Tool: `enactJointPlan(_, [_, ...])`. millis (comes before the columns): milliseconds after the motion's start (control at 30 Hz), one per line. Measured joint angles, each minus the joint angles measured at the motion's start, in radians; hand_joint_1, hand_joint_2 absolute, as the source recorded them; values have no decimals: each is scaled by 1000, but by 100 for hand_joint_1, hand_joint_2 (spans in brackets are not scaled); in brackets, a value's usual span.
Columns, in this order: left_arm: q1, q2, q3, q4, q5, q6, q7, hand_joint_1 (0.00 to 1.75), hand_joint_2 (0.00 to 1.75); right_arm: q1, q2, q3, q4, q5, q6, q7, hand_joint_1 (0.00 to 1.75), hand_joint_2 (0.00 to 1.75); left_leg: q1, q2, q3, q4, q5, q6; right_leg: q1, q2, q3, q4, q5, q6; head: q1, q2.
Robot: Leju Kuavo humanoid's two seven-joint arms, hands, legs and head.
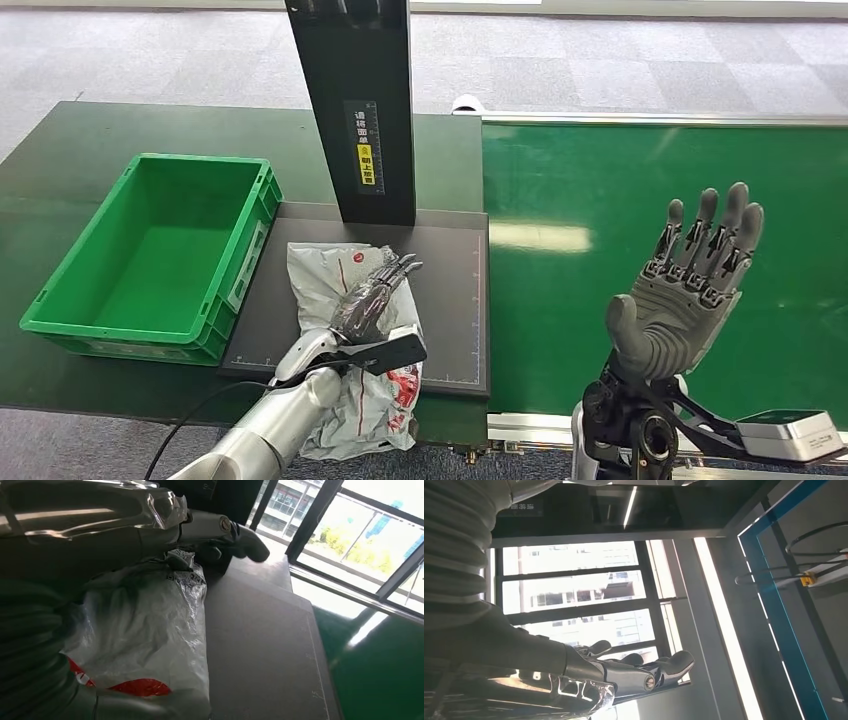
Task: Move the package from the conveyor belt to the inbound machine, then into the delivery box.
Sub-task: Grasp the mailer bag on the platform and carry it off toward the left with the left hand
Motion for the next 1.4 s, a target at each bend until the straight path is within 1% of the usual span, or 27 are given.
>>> enactJointPlan(167, [-12, 0, -2, 18, -57, 19, 83, 175, 175, 11, 0, -2, -20, -3, -3, 0, 0, 175, 0, 0, 0, 0, 0, 0, 0, 0, 0, 0, 0, 0, 0, 0])
enactJointPlan(267, [-22, 0, -2, 35, -74, 15, 114, 175, 175, 15, 0, -2, -29, -5, -8, 0, 0, 175, 0, 0, 1, 0, 0, 0, 0, 0, 1, 0, 0, 0, 0, 0])
enactJointPlan(400, [-36, 0, -2, 55, -85, 4, 132, 175, 175, 15, 0, -2, -35, -7, -14, 0, 0, 175, 0, 1, 2, 0, 0, 0, 0, 0, 2, 0, 0, 0, 0, 0])
enactJointPlan(600, [-47, 0, -2, 69, -89, -2, 133, 175, 175, 20, 0, -3, -41, -9, -22, 0, 0, 175, 0, 2, 2, 0, 0, 0, 0, 1, 2, 0, 0, 0, 0, 0])
enactJointPlan(667, [-47, 0, -1, 70, -75, 4, 106, 175, 175, 23, 0, -4, -42, -9, -24, 0, 0, 175, 0, 2, 2, 0, 0, 0, 0, 1, 2, 0, 0, 0, 0, 0])
enactJointPlan(700, [-47, 0, 3, 71, -59, 11, 76, 175, 175, 25, 0, -4, -42, -9, -27, 0, 0, 175, 0, 2, 2, 0, 0, 0, 0, 1, 2, 0, 0, 0, 0, 0])
enactJointPlan(867, [-36, -6, 42, 54, 55, 43, -121, 175, 175, 29, 0, -8, -43, -7, -39, 0, 0, 175, 0, 2, 2, 0, 0, 0, 0, 1, 2, 0, 0, 0, 0, 0])
enactJointPlan(900, [-34, -8, 50, 48, 68, 47, -143, 175, 175, 30, 0, -8, -43, -7, -41, 0, 0, 175, 0, 2, 2, 0, 0, 0, 0, 1, 2, 0, 0, 0, 0, 0])
enactJointPlan(967, [-30, -11, 61, 38, 84, 52, -159, 175, 175, 31, 0, -9, -43, -6, -43, 0, 0, 175, 0, 2, 2, 0, 0, 0, 0, 1, 2, 0, 0, 0, 0, 0])
enactJointPlan(1067, [4, -8, 50, -47, 185, 68, -163, 175, 175, 35, 0, -9, -43, -3, -45, 0, 0, 175, 0, 3, 2, 0, 0, 0, 0, 2, 1, 0, 0, 0, 0, 0])
enactJointPlan(1200, [75, 17, -1, -273, 352, 93, -165, 175, 175, 45, 0, -12, -45, -1, -48, 0, 0, 175, 0, 3, 1, 0, 0, 0, 0, 2, 1, 0, 0, 0, 0, 0])
enactJointPlan(1300, [132, 45, -15, -459, 389, 95, -166, 175, 175, 54, 0, -16, -50, -3, -51, 0, 0, 175, 0, 3, 1, 0, 0, 0, 0, 3, 0, 0, 0, 0, 0, 0])
enactJointPlan(1367, [162, 64, -14, -559, 387, 100, -166, 175, 175, 61, 0, -20, -56, -6, -51, 0, 0, 175, 0, 3, 1, 0, 0, 0, 0, 3, 0, 0, 0, 0, 0, 0])
enactJointPlan(1400, [174, 73, -11, -598, 382, 105, -166, 152, 175, 64, 0, -21, -60, -7, -52, 0, 0, 175, 0, 3, 1, 0, 0, 0, 0, 3, 0, 0, 0, 0, 0, 0])
